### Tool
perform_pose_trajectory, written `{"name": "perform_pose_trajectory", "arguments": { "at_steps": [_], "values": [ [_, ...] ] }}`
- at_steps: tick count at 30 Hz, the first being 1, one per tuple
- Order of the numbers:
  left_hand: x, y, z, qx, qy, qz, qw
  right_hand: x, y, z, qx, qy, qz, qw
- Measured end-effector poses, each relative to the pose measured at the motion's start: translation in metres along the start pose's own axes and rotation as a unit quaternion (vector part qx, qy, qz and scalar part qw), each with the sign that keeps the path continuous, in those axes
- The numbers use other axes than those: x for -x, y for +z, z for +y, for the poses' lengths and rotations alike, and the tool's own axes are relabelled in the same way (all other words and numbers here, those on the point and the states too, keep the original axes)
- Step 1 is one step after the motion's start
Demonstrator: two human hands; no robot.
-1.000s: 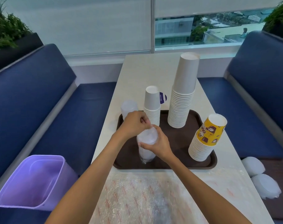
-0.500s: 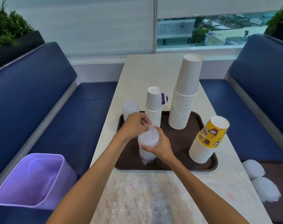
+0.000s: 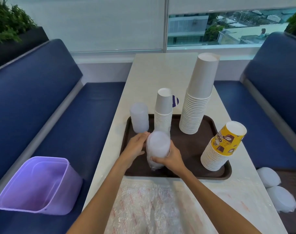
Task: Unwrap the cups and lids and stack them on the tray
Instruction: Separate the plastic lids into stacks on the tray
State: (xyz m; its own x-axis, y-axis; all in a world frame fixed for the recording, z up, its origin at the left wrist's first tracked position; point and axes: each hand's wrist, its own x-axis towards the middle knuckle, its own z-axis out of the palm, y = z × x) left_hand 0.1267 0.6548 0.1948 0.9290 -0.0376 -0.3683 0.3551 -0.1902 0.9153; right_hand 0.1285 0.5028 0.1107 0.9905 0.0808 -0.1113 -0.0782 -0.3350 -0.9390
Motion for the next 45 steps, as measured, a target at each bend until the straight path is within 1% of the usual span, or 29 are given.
{"name": "perform_pose_trajectory", "arguments": {
  "at_steps": [4, 7, 10, 13, 16, 18, 20, 23, 25, 27, 31, 36, 42, 45],
  "values": [
    [0.003, 0.013, -0.006, 0.072, -0.029, -0.005, 0.997, 0.0, 0.002, 0.009, 0.009, 0.005, -0.01, 1.0],
    [0.003, 0.016, -0.008, 0.084, -0.031, -0.017, 0.996, -0.003, 0.001, 0.011, 0.033, 0.01, -0.024, 0.999],
    [0.0, 0.015, -0.009, 0.097, -0.052, -0.032, 0.993, -0.004, 0.001, 0.014, 0.085, 0.018, -0.035, 0.996],
    [-0.005, 0.015, -0.014, 0.083, -0.078, -0.041, 0.993, -0.005, -0.003, 0.011, 0.125, -0.006, -0.034, 0.992],
    [-0.007, 0.016, -0.017, 0.037, -0.119, -0.043, 0.991, -0.003, -0.009, 0.012, 0.198, -0.022, -0.036, 0.979],
    [-0.009, 0.017, -0.018, 0.016, -0.12, -0.038, 0.992, 0.0, -0.013, 0.016, 0.215, -0.03, -0.033, 0.975],
    [-0.011, 0.016, -0.015, 0.013, -0.091, 0.005, 0.996, 0.008, -0.016, 0.019, 0.211, -0.054, -0.018, 0.976],
    [-0.017, 0.015, -0.011, 0.003, -0.037, 0.073, 0.997, 0.021, -0.019, 0.013, 0.156, -0.093, 0.059, 0.982],
    [-0.018, 0.017, -0.009, -0.007, -0.025, 0.095, 0.995, 0.025, -0.017, 0.005, 0.109, -0.115, 0.097, 0.983],
    [-0.02, 0.02, -0.007, -0.015, -0.04, 0.095, 0.995, 0.025, -0.011, -0.005, 0.069, -0.12, 0.1, 0.985],
    [-0.022, 0.024, -0.001, -0.04, -0.078, 0.072, 0.994, 0.02, -0.004, -0.015, 0.022, -0.093, 0.079, 0.992],
    [-0.024, 0.023, 0.002, -0.009, -0.141, 0.014, 0.99, 0.014, -0.006, -0.002, -0.025, -0.066, 0.039, 0.997],
    [-0.023, 0.013, -0.009, 0.063, -0.203, -0.089, 0.973, 0.015, -0.009, 0.031, -0.003, -0.022, -0.004, 1.0],
    [-0.026, 0.011, -0.016, 0.066, -0.223, -0.131, 0.964, 0.014, -0.01, 0.038, 0.029, -0.02, -0.006, 0.999]
  ]
}}
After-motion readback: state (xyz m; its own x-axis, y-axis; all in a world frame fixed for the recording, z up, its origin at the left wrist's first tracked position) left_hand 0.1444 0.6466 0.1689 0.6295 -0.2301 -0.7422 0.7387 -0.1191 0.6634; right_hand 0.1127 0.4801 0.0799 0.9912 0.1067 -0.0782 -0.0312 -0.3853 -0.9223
